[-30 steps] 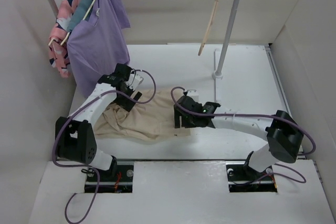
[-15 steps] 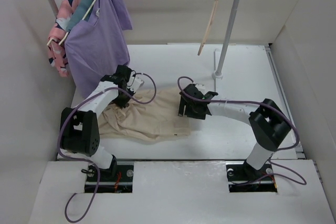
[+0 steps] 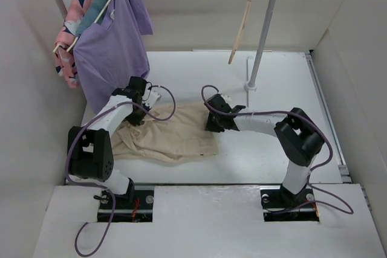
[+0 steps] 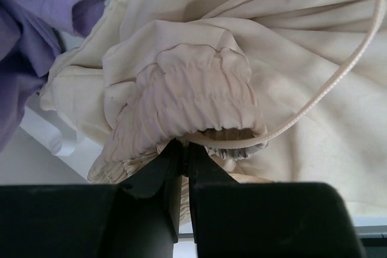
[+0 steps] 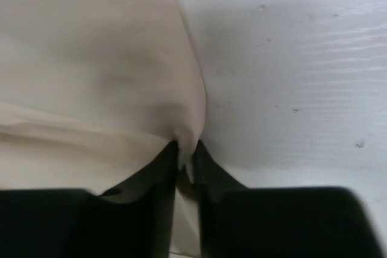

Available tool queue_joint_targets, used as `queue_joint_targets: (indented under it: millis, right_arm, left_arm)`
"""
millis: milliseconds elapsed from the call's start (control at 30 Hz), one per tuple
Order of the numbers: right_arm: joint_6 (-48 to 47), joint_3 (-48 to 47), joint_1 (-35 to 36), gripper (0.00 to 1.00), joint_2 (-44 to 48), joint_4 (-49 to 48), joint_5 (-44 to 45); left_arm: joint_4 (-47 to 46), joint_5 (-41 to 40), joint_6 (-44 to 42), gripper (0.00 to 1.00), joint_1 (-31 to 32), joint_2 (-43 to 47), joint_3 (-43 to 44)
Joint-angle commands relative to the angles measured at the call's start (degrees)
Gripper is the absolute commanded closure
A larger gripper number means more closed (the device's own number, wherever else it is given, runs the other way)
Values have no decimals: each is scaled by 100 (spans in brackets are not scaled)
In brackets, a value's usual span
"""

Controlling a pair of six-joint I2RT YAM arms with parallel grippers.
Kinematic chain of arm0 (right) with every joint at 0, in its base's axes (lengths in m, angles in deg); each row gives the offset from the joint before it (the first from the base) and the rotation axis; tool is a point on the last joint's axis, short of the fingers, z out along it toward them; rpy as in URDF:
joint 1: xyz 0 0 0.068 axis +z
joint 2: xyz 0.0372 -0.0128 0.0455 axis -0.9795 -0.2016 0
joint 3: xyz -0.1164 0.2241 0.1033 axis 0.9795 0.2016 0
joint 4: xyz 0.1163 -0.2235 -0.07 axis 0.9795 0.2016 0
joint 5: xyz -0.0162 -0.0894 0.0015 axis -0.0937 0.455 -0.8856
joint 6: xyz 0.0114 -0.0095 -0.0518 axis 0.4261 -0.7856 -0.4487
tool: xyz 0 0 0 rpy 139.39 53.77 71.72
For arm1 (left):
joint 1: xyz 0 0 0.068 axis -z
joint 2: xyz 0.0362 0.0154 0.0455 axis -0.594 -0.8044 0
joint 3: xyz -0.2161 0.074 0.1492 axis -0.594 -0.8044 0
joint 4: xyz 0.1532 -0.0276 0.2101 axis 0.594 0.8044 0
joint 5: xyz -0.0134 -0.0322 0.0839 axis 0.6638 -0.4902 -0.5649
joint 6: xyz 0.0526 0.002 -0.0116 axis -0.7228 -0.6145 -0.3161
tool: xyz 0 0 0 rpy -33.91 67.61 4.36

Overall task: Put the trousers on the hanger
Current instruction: Fold the trousers at the center of the board.

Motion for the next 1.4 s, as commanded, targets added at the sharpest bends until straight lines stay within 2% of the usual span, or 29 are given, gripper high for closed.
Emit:
queue_joint_targets:
  millis: [0,33,67,267,367,400,633,767,900,1000,1133,1167,1233,1300,1333,1367]
  right_arm:
    - [260,512,59,83,-243,-169,-489]
    - [261,591,59,88,-156,-240,-558]
    - [348,705,59,99,-51,-319,-559]
    - [707,1275,-63,100,721,-372,-445]
    - [788,1628,-143,100,1205,-372,-296]
    - [840,1968,-299,100,1834,-155,-156]
    - [603,2366,-713,100,2744,612,170]
    - [498,2692,-1065,100,3753,831,170]
    - [288,2815,-1417,100,4369,1078,170]
    - [225,2929,-1479,100,4503,1044,118]
    - [173,2982,-1532,100,4310,902,39]
    - [173,2982,-1532,100,4231,902,39]
    - [173,2982,-1584,100,4012,902,39]
    - [173,2982,-1584,92,3897,972,91]
    - [112,2982,-1636,84,3897,972,91]
    - [42,2982,-1698,82,3827,972,152]
  left_arm:
    - [233,-90,-127,100,-22,446,-57]
    - [233,-90,-127,100,-22,447,-57]
    - [233,-90,-127,100,-22,516,-109]
    - [408,331,-127,100,-22,701,66]
    - [408,454,-127,100,258,754,119]
    - [356,455,-66,100,503,807,189]
    - [356,868,-13,100,637,587,725]
    - [356,1149,49,100,751,368,1129]
    - [496,1360,163,100,804,368,1279]
    - [706,1360,216,100,804,499,1210]
    - [830,878,216,100,804,736,911]
    - [882,555,216,100,804,737,910]
    - [883,350,216,100,620,737,831]
    - [796,280,163,100,357,632,691]
    - [604,279,241,100,356,553,455]
    - [515,279,242,100,304,317,314]
